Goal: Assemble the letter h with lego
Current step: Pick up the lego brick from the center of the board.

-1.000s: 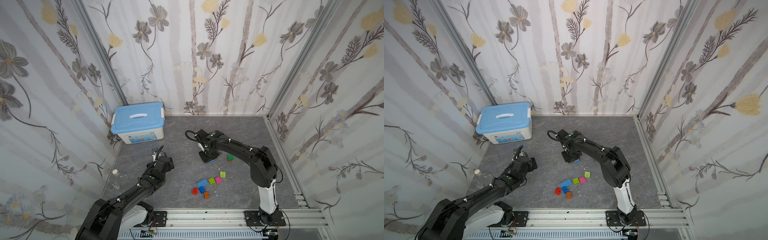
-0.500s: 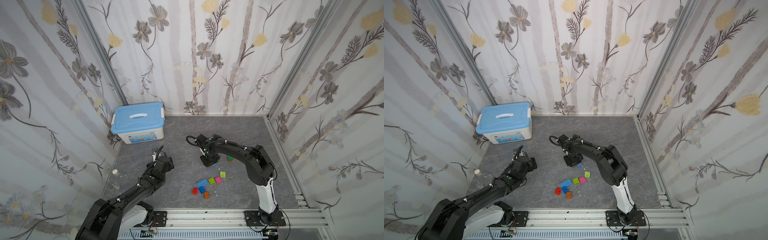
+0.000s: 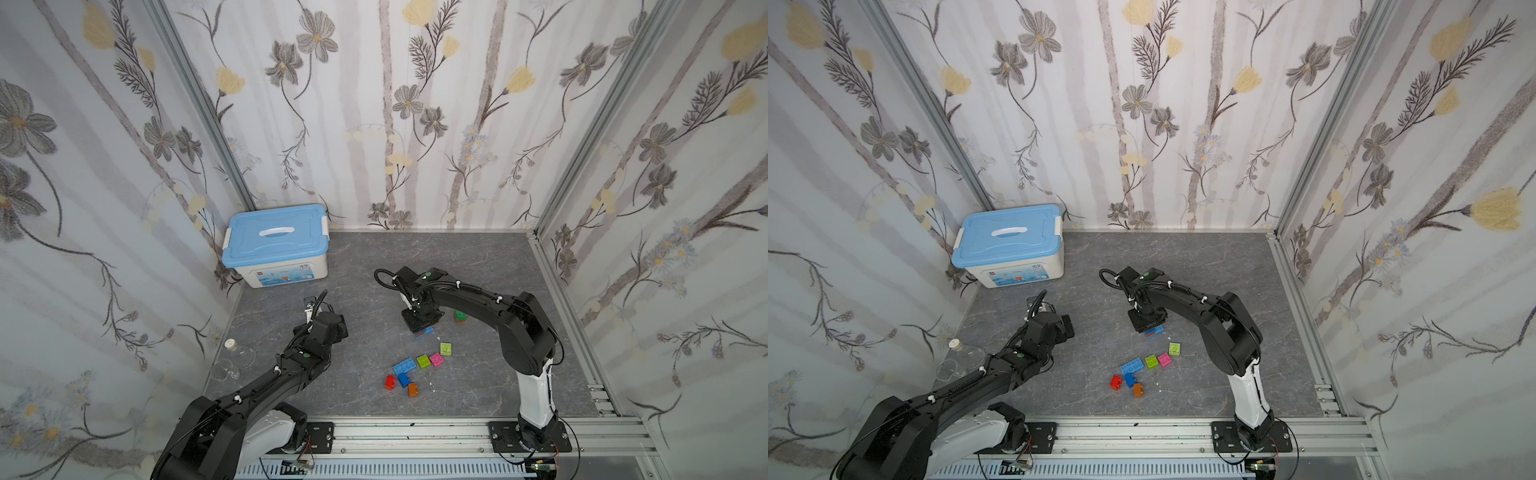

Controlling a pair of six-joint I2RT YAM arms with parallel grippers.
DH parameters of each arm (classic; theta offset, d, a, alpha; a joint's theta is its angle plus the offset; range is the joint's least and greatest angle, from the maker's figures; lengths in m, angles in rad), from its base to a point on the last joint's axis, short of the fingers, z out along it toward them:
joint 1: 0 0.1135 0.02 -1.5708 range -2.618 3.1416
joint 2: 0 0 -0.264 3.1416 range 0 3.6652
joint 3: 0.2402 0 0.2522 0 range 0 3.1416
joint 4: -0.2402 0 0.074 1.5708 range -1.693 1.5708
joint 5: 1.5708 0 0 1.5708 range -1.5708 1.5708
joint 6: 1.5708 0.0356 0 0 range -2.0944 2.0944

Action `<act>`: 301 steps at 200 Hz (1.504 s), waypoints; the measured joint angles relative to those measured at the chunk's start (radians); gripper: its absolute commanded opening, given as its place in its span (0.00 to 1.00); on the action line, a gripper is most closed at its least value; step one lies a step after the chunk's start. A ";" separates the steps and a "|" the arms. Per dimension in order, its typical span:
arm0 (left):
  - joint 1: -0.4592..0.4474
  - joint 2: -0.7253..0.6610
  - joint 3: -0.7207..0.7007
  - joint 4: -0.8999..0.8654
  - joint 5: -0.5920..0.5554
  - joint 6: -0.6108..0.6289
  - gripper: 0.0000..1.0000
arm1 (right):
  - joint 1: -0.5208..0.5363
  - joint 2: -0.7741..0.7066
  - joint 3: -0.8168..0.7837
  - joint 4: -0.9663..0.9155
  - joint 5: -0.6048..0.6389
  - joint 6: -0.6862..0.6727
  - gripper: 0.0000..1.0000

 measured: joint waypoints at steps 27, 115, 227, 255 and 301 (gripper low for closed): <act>0.000 0.000 0.000 0.000 0.000 0.000 1.00 | -0.002 -0.032 -0.001 -0.011 0.002 0.000 0.47; 0.000 -0.002 0.000 0.000 0.000 0.000 1.00 | -0.006 -0.014 -0.008 -0.005 -0.008 0.000 0.37; 0.000 -0.002 0.000 -0.001 0.000 0.000 1.00 | -0.009 0.020 -0.070 0.055 0.000 0.002 0.16; 0.000 -0.003 0.000 0.000 0.000 0.000 1.00 | -0.010 0.020 -0.074 0.061 -0.001 -0.001 0.16; 0.000 -0.003 0.000 -0.001 0.000 0.000 1.00 | -0.024 -0.016 -0.043 0.024 -0.004 -0.002 0.17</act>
